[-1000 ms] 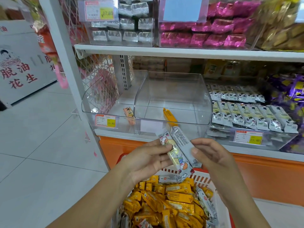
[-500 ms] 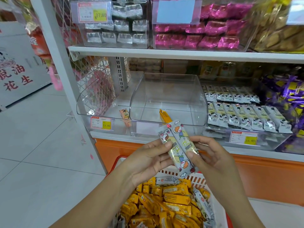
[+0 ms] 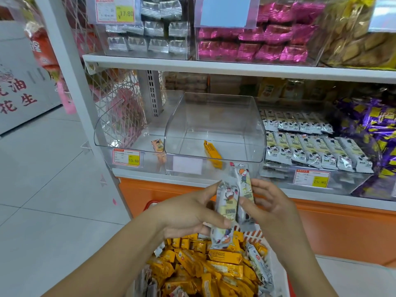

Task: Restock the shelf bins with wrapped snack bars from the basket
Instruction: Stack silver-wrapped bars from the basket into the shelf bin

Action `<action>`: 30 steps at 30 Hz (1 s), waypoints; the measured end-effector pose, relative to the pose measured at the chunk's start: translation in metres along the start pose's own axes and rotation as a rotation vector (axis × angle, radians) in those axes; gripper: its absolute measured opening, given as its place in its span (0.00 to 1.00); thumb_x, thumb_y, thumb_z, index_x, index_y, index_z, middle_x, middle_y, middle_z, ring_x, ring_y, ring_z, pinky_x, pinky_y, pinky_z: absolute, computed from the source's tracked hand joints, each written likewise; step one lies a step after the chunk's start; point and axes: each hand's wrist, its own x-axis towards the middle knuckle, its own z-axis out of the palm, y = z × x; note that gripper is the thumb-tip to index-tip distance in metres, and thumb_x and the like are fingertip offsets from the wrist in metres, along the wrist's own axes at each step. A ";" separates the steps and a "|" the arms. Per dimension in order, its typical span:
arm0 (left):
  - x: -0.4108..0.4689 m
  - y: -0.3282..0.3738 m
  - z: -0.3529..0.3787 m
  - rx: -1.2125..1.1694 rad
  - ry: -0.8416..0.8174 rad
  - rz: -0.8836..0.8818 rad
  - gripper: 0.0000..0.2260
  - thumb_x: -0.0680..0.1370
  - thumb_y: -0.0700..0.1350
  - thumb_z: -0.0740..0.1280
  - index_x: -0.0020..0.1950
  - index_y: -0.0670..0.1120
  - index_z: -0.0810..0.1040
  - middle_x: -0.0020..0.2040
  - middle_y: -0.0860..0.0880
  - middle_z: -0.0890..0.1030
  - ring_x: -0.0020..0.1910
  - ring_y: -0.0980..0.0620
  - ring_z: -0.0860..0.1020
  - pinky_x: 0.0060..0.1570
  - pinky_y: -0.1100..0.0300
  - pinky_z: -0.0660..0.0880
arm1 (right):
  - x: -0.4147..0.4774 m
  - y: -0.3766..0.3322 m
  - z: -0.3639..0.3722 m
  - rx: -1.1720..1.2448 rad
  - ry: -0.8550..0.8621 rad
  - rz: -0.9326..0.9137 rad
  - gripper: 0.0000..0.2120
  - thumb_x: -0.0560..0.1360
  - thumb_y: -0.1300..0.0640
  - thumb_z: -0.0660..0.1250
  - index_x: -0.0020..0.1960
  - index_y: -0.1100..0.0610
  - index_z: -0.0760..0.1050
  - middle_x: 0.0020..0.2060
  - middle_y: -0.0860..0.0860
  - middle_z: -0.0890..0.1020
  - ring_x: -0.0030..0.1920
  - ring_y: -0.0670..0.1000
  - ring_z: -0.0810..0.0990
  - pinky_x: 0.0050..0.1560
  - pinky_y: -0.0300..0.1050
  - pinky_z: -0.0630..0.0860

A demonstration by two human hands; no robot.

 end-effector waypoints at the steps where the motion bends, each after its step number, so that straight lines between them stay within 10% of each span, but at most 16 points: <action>1: 0.000 0.000 0.000 0.089 0.051 -0.021 0.30 0.72 0.33 0.70 0.69 0.56 0.69 0.58 0.49 0.81 0.56 0.48 0.79 0.54 0.55 0.75 | 0.002 -0.001 -0.003 -0.016 0.022 -0.014 0.17 0.70 0.64 0.74 0.51 0.45 0.77 0.45 0.41 0.83 0.45 0.39 0.81 0.40 0.34 0.77; 6: 0.000 0.001 -0.009 0.519 0.338 -0.063 0.06 0.73 0.40 0.72 0.48 0.48 0.80 0.52 0.41 0.82 0.42 0.52 0.76 0.42 0.60 0.69 | 0.007 -0.008 -0.021 -0.120 0.026 -0.092 0.19 0.71 0.63 0.73 0.50 0.41 0.76 0.44 0.32 0.82 0.48 0.33 0.79 0.47 0.32 0.76; 15: 0.001 0.005 -0.011 0.385 0.296 0.024 0.15 0.70 0.41 0.76 0.55 0.47 0.81 0.51 0.49 0.84 0.49 0.54 0.82 0.47 0.63 0.79 | -0.005 -0.009 -0.013 -0.253 -0.317 -0.171 0.17 0.71 0.61 0.73 0.54 0.43 0.78 0.51 0.36 0.82 0.56 0.36 0.78 0.53 0.28 0.72; 30: 0.016 0.019 -0.003 0.289 0.325 0.071 0.11 0.73 0.48 0.71 0.54 0.47 0.83 0.49 0.50 0.85 0.50 0.55 0.83 0.48 0.64 0.79 | -0.002 -0.009 -0.021 -0.309 -0.201 -0.230 0.13 0.76 0.55 0.68 0.57 0.40 0.75 0.51 0.31 0.79 0.51 0.35 0.78 0.46 0.32 0.75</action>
